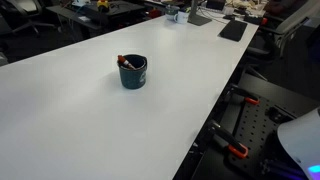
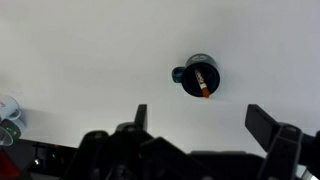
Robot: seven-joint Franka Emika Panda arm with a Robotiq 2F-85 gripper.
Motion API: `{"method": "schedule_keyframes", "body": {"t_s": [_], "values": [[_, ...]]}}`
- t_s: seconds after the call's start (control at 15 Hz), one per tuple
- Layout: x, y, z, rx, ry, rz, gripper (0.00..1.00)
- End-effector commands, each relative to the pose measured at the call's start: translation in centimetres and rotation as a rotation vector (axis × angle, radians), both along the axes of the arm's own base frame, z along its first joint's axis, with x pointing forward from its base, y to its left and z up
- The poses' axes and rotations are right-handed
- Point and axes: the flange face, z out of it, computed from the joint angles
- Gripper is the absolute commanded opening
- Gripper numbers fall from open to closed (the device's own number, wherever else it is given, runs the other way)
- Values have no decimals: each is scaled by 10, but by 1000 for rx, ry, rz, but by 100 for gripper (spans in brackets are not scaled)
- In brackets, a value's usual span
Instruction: Remove the red marker from the green mug.
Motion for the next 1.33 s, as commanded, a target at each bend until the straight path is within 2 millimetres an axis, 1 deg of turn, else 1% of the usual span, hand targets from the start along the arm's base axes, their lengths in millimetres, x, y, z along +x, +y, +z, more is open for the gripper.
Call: {"method": "schedule_keyframes", "body": {"t_s": [0.0,1.07,1.13,1.27], "values": [[0,0,1,0,1,0,100],[0,0,1,0,1,0,100],[2,0,0,3,4,-1,100],[13,-4,-4,11,23,1,100]]}}
